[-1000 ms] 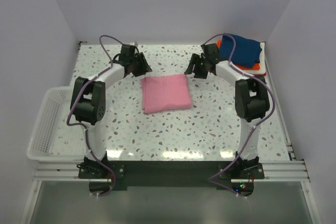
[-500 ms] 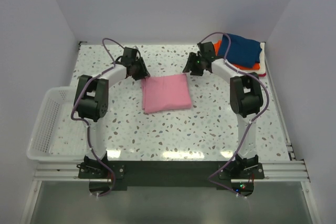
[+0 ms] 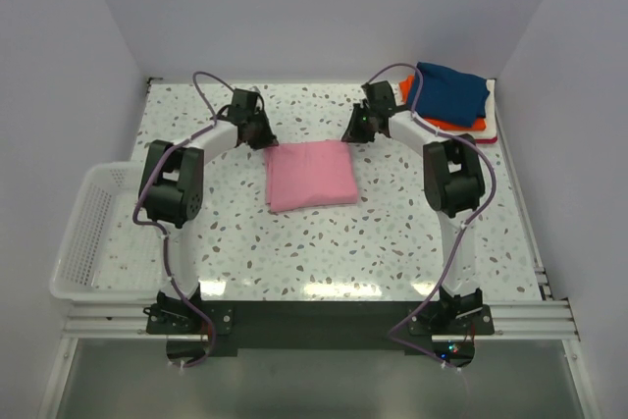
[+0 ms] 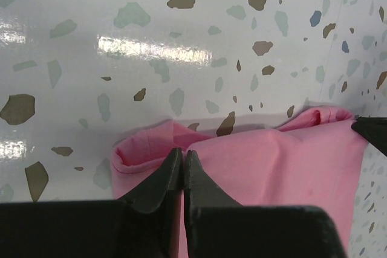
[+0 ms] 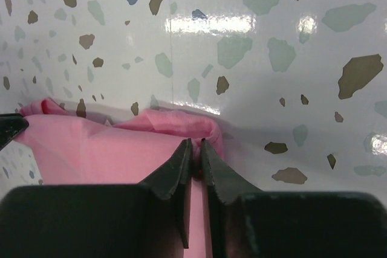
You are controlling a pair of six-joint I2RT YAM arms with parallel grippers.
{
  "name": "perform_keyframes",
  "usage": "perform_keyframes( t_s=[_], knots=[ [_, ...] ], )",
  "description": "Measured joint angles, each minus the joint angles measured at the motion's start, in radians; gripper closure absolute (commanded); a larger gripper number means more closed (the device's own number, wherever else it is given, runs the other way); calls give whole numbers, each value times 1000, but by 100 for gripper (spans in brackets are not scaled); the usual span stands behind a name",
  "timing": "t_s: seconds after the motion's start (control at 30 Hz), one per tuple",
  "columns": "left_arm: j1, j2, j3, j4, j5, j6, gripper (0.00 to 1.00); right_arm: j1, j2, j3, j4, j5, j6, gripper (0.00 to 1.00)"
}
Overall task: Fold and stack the t-shirts
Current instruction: Fold the tshirt
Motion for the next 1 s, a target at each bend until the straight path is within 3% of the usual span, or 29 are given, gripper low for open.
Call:
perform_keyframes(
  t_s=[0.1,0.47,0.77,0.83,0.87,0.9,0.93,0.97,1.0],
  knots=[
    [-2,-1,0,0,0,0,100,0,0,2,0,0,3,100],
    [15,-122,-69,10,-8,-2,100,1,-29,12,0,17,6,100],
    [69,-127,-93,32,-18,-20,100,13,17,134,40,-18,9,100],
    [73,-119,-102,40,-22,-24,100,13,44,148,49,-27,8,88],
    [74,-113,-105,46,-24,-27,100,13,67,159,51,-31,5,79],
    [76,-104,-107,50,-27,-27,100,13,81,166,51,-34,6,63],
    [76,-98,-107,50,-32,-27,99,13,96,175,47,-34,5,57],
    [78,-89,-107,50,-40,-27,85,12,110,181,41,-34,-5,49],
    [80,-81,-107,48,-46,-25,79,11,121,187,30,-33,-11,43]
  ],
)
